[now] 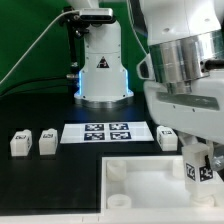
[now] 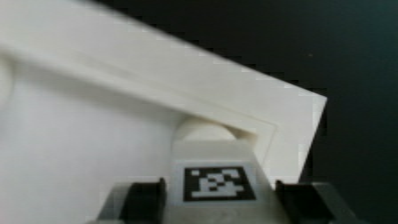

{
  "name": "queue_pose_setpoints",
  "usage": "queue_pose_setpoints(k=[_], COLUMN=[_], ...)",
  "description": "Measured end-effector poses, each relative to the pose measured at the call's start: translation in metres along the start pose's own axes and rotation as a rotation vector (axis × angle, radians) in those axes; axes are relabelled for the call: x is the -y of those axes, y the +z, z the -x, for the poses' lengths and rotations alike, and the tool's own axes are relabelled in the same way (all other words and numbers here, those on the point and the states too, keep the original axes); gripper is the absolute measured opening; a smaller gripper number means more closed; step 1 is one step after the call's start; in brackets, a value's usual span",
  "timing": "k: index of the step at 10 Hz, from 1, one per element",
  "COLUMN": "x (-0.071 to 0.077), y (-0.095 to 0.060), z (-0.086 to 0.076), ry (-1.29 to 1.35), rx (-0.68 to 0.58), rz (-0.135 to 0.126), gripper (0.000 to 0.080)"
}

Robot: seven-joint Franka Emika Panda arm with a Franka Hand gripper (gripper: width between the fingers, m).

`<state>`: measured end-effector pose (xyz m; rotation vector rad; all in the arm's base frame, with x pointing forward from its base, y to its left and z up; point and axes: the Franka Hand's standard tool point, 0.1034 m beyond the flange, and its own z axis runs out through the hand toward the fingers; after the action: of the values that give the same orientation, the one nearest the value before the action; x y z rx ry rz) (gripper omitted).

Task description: Assemble one leg

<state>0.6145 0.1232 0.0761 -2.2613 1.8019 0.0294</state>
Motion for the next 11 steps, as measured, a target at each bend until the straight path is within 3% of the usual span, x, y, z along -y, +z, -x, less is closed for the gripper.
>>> queue_pose_setpoints(k=[1,4,5,6,7,8,11], x=[0.002,0.002,0.002,-0.001,-0.004,-0.004,-0.004], y=[0.001,0.001,0.001,0.001,0.000,-0.001,-0.001], z=[0.003,0.004,0.003,-0.001,-0.007,-0.009,-0.009], ry=[0.110,0.066,0.000,-0.127,-0.339,-0.499,-0.777], rx=[0.017,0.019,0.019,0.019,0.026,0.019,0.025], rz=[-0.008,-0.008,-0.007,0.005,0.039,0.050,0.046], gripper=[0.0294,0.0302,0.0482,0.0482,0.0611,0.0638,0.0649])
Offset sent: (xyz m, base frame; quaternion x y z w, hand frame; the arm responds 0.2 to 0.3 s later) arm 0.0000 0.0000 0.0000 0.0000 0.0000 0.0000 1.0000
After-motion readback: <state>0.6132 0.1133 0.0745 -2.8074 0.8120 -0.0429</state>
